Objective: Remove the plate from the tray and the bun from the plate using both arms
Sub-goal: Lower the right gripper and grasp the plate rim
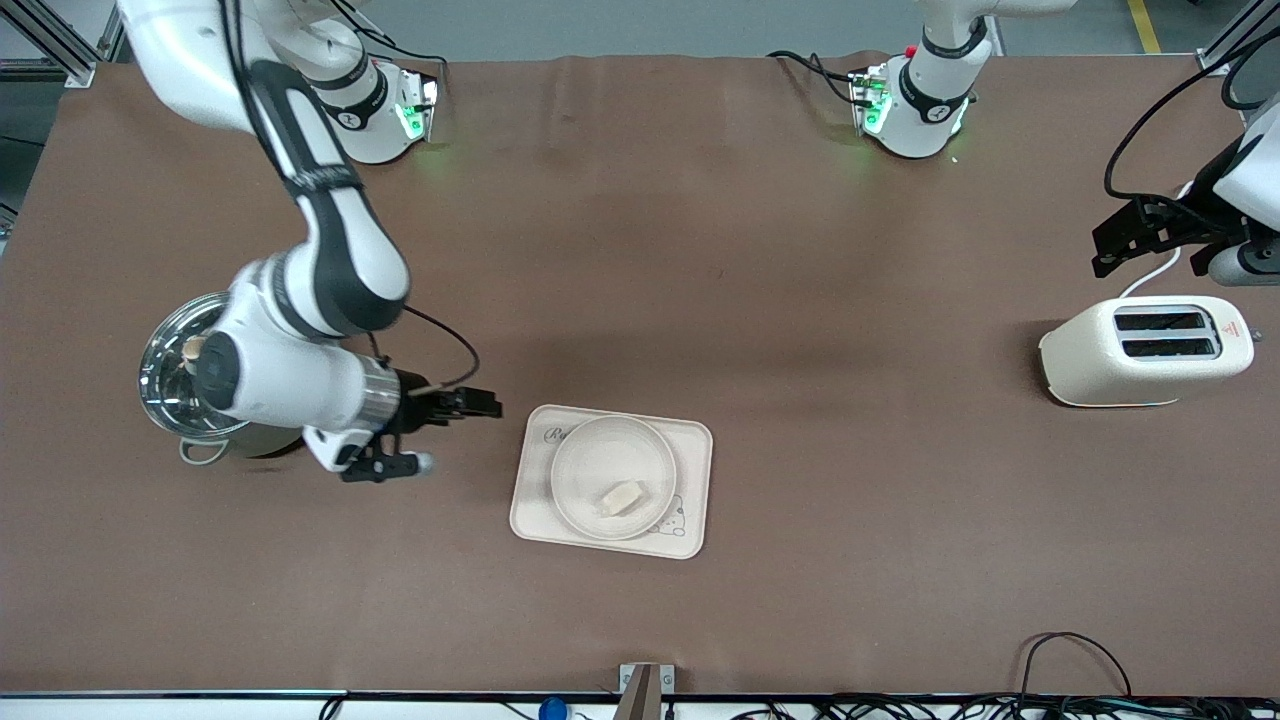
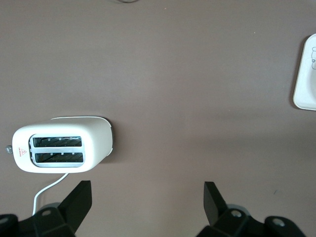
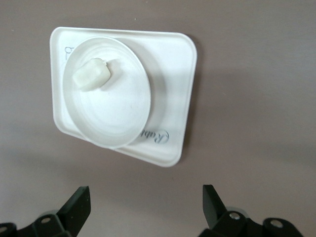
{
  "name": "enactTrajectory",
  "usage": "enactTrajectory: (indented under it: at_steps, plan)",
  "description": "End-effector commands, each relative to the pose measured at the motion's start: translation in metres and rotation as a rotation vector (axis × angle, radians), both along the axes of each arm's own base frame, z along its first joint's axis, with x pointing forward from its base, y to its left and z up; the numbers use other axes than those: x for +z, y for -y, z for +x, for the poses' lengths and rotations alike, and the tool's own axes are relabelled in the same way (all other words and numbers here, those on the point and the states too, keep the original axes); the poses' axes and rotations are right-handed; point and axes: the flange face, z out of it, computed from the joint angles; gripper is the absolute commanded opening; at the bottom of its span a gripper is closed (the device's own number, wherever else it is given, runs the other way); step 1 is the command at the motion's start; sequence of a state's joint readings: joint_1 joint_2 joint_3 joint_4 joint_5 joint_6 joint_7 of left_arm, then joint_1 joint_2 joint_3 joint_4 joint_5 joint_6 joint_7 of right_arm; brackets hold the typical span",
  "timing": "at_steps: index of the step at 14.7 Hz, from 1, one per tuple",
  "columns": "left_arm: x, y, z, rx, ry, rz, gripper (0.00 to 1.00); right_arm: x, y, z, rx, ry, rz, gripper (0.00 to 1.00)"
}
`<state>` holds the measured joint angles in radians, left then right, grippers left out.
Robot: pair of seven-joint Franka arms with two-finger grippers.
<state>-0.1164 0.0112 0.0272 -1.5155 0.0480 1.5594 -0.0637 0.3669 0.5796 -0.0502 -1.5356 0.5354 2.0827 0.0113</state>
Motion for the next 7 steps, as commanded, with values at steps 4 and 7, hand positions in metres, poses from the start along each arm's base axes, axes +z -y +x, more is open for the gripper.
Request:
enactTrajectory:
  at_steps: [4, 7]
  plan:
    - [0.005, -0.003, 0.001, 0.001, -0.004, 0.011, 1.0, -0.068, -0.044, 0.004, -0.02, 0.05, -0.014, 1.0]
    - [0.005, -0.004, 0.001, 0.003, -0.004, 0.011, 1.0, -0.102, -0.039, 0.012, -0.064, 0.097, -0.032, 0.98]
